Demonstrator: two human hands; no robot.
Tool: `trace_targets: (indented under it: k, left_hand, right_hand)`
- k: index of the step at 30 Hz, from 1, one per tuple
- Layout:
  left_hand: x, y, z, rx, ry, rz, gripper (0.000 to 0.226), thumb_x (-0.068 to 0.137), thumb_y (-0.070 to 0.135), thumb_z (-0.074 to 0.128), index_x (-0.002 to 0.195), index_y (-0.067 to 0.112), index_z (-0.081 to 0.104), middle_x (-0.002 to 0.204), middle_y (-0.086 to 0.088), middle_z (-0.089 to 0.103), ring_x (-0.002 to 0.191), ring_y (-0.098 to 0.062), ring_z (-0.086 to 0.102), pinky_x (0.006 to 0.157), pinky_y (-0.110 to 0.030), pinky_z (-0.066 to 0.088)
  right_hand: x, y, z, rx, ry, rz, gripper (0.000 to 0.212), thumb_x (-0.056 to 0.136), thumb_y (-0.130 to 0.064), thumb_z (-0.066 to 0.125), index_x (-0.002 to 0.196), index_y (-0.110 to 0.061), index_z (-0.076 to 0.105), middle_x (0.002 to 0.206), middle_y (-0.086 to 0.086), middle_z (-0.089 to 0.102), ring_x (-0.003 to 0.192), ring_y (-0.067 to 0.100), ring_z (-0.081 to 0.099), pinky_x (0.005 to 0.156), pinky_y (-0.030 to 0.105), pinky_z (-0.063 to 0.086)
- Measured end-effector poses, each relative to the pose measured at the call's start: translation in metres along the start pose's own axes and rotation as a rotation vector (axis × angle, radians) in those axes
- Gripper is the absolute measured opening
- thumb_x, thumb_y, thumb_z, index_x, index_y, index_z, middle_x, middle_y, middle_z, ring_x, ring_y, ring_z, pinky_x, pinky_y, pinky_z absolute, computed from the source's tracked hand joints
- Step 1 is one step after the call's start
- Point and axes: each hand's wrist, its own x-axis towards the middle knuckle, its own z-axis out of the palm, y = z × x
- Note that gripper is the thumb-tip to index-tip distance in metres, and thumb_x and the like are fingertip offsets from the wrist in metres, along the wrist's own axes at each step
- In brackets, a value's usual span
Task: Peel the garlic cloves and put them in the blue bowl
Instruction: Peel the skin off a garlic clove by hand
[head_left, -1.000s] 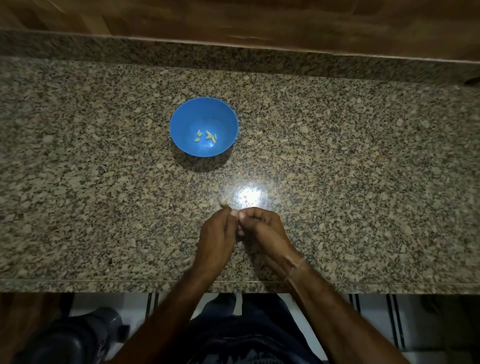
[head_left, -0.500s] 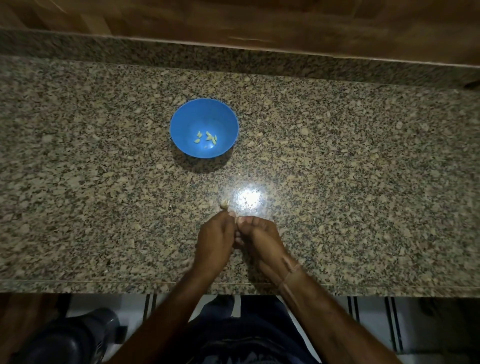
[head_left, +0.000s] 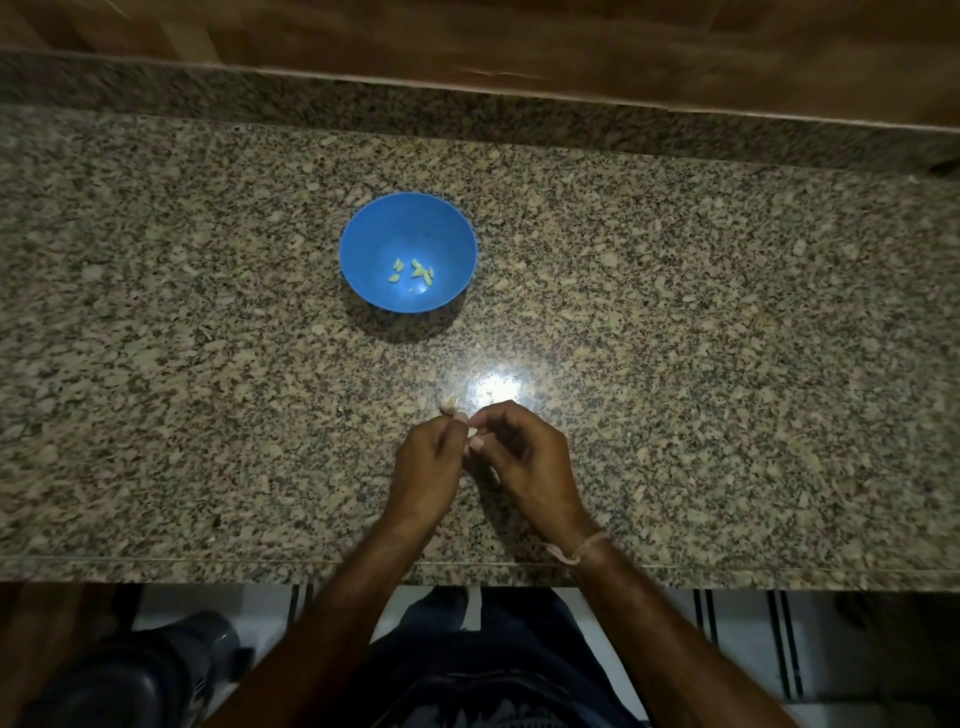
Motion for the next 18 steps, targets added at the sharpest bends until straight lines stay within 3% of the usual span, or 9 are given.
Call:
trace_targets:
  k: [2,5,8,12,18]
  left_hand:
    - [0.0,0.002,-0.001,-0.051,-0.007,-0.015,0.045,0.109,0.027,0.049,0.067,0.015,0.062,0.061,0.0,0.063,0.057,-0.011,0.055,0.056,-0.027,0.037]
    - [-0.002,0.005,-0.003,-0.122,-0.048,-0.02,0.049,0.11,0.024,0.048,0.06,0.023,0.053,0.052,0.011,0.052,0.05,-0.002,0.046,0.053,-0.023,0.034]
    - [-0.002,0.004,-0.004,-0.161,-0.088,-0.003,0.047,0.111,0.028,0.047,0.065,0.019,0.054,0.055,0.01,0.051,0.054,-0.008,0.047,0.057,-0.027,0.038]
    - [-0.005,0.009,-0.006,-0.253,-0.134,-0.111,0.045,0.111,0.026,0.044,0.066,0.019,0.049,0.05,0.012,0.043,0.045,-0.006,0.036,0.047,-0.024,0.028]
    - [-0.005,0.013,-0.003,-0.446,-0.181,-0.345,0.043,0.109,0.027,0.046,0.066,0.021,0.047,0.054,0.007,0.036,0.047,-0.008,0.032,0.049,-0.023,0.025]
  right_hand:
    - [0.001,-0.002,0.001,-0.04,-0.017,-0.049,0.015,0.093,0.005,0.07,0.1,-0.008,0.073,0.093,0.0,0.075,0.09,0.016,0.073,0.082,0.024,0.056]
    - [0.003,-0.003,0.0,-0.091,-0.028,-0.09,0.012,0.093,0.001,0.072,0.095,-0.01,0.072,0.09,-0.002,0.073,0.088,0.017,0.072,0.082,0.026,0.055]
    - [0.004,-0.002,-0.001,-0.114,-0.027,-0.114,0.013,0.093,0.002,0.071,0.091,-0.011,0.071,0.086,-0.003,0.073,0.086,0.018,0.072,0.081,0.031,0.057]
    - [0.005,0.001,0.001,-0.147,-0.012,-0.129,0.017,0.091,0.005,0.069,0.089,-0.012,0.07,0.087,-0.001,0.072,0.086,0.021,0.071,0.08,0.04,0.058]
    - [0.005,0.007,0.005,-0.199,0.02,-0.188,0.02,0.095,0.009,0.063,0.088,-0.01,0.064,0.087,-0.001,0.064,0.082,0.015,0.062,0.073,0.028,0.048]
